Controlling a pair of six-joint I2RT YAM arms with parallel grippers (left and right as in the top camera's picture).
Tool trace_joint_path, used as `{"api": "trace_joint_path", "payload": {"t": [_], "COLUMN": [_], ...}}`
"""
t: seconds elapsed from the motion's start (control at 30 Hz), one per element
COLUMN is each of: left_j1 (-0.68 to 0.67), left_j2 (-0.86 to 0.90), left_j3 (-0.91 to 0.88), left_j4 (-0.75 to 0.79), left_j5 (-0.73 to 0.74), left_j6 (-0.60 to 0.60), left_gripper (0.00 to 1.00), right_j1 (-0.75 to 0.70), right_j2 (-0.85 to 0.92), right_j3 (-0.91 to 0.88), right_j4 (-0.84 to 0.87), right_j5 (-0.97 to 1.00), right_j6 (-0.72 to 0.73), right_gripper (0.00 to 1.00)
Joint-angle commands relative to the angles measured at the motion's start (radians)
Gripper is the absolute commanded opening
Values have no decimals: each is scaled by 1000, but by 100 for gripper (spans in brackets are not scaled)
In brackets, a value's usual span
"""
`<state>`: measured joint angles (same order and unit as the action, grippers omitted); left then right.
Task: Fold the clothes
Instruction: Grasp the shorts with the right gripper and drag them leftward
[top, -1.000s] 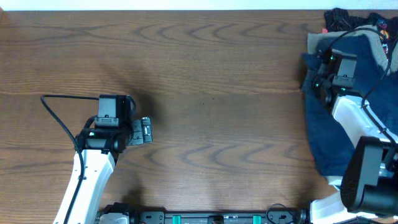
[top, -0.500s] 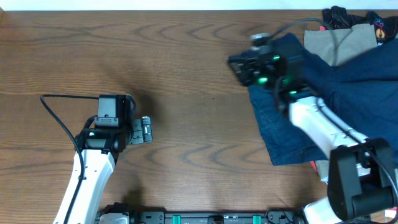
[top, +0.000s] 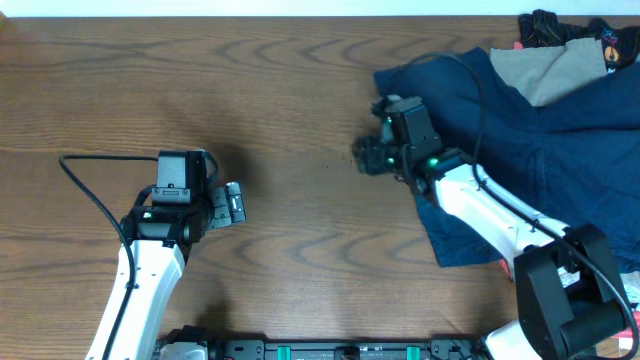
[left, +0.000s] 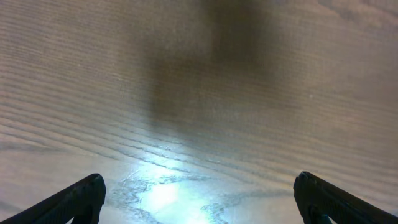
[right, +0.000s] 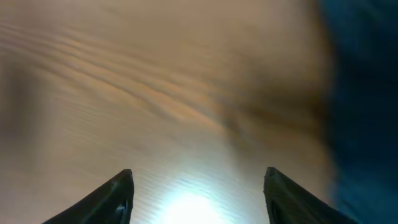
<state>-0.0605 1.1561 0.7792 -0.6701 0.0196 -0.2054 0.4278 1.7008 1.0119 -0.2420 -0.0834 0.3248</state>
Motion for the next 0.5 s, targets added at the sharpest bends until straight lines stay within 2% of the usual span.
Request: {"api": "trace_joint_path", "payload": {"t": [0.0,0.23,0.47], "left_j1": [5,5,5], "left_j2": [2,2,2], "left_j3": [14,14,14], "left_j4": [1,1,-3], "left_j5": [-2,-2,-2], "left_j6": [-63,-63,-63], "left_gripper": [98,98,98], "right_j1": [-37,-66,-69], "right_j2": [-13,-12,-12], "right_j3": [6,3,-74], "right_j4": [-109,-326,-306], "right_j5": [200,272,344], "right_j6": [-19,-19,-19], "right_gripper": [68,69,69]}}
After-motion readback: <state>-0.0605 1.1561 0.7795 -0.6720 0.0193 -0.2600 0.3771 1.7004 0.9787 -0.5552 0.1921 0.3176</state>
